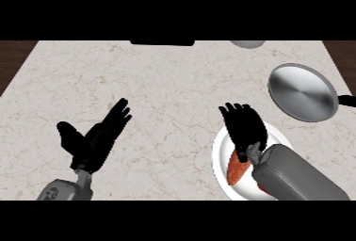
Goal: Pick the sweet potato from the plate and place it in the pan
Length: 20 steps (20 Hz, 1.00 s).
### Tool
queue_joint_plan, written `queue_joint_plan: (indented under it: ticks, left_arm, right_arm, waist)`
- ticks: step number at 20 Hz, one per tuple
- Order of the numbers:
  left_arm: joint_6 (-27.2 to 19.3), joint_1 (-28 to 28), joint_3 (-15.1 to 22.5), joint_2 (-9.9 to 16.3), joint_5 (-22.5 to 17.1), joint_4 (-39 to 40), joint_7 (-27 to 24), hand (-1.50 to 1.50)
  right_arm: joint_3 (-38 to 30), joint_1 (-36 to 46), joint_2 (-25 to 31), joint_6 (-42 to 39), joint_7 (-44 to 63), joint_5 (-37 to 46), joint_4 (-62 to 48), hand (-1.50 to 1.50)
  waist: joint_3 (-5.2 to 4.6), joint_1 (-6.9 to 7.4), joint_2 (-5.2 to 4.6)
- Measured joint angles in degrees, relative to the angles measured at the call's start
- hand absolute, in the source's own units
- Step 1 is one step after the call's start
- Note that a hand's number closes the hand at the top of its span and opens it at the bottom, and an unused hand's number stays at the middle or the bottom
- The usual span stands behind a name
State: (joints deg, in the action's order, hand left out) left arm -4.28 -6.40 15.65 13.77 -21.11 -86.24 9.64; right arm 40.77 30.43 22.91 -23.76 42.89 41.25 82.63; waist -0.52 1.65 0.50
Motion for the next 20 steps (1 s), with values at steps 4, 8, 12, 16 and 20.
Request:
queue_joint_plan:
  ticks: [4,8,12,16,20]
  left_arm:
    - [0.1,0.0,-0.4,0.1,0.1,0.0,-0.4,0.0]
    - [-0.1,0.0,-0.9,0.2,0.2,-0.4,-0.2,0.0]
    - [0.6,1.0,-1.6,0.8,-0.2,-1.0,-0.1,0.0]
    - [-0.4,2.0,-0.7,-0.4,0.6,-2.1,0.2,0.0]
    - [-0.4,1.6,-1.0,-0.6,0.8,-2.6,0.8,0.0]
  right_arm:
    - [1.8,2.2,-6.2,-11.0,7.9,-2.2,-3.6,-1.5]
    - [1.7,3.1,-13.1,-15.9,12.3,-3.5,-7.3,-1.5]
    - [1.1,2.9,-17.9,-16.9,15.3,-3.5,-10.8,-1.5]
    - [1.7,2.0,-20.0,-17.1,17.4,-2.2,-12.0,-1.5]
    - [1.9,1.6,-20.4,-18.4,18.2,-0.5,-12.3,-1.5]
  waist:
    - [0.06,-0.18,-0.1]
    - [0.2,-0.74,-0.11]
    - [0.33,-1.0,-0.2]
    - [0.42,-1.31,-0.22]
    - [0.45,-1.58,-0.22]
